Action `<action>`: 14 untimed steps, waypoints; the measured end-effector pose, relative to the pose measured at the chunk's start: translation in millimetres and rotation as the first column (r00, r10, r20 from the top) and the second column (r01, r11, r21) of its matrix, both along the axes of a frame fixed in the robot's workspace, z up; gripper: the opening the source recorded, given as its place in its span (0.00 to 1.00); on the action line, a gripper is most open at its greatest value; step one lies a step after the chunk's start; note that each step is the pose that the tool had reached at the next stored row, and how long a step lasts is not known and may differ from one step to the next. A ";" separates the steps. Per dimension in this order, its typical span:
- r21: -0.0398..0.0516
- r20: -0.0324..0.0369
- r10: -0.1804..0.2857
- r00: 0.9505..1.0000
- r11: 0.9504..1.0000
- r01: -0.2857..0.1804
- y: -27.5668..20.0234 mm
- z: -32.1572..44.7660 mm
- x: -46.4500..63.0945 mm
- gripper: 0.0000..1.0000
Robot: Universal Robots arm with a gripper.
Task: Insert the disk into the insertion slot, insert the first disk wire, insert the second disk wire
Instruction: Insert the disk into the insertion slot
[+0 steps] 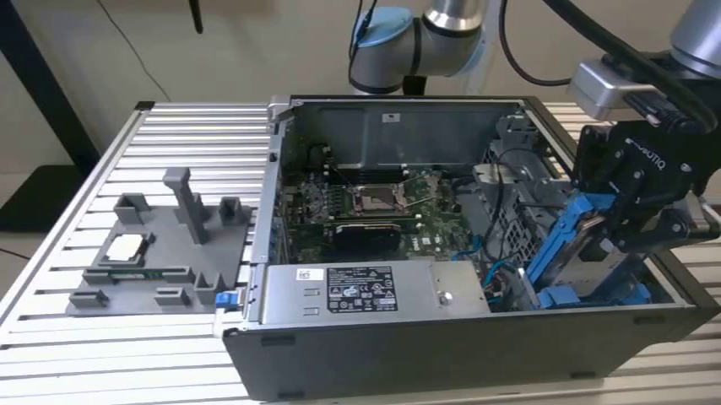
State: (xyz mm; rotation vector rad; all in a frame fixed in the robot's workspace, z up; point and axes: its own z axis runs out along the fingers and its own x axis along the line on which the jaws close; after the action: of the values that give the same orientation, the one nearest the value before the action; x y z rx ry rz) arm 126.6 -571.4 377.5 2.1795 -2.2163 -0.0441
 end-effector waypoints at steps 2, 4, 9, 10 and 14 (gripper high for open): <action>0.000 0.000 0.000 1.000 1.000 0.000 0.0 -0.1 0.0 0.40; 0.000 0.000 0.000 1.000 1.000 0.000 0.0 -0.1 0.0 0.40; 0.000 0.000 0.000 1.000 1.000 0.000 0.0 0.0 0.0 0.40; 0.000 0.000 0.000 1.000 1.000 0.000 0.0 0.0 0.0 0.42; 0.000 0.000 0.000 1.000 1.000 0.000 0.0 0.0 0.0 0.47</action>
State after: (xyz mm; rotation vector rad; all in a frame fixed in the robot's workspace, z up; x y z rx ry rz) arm 126.6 -571.4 377.5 2.1796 -2.2164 -0.0442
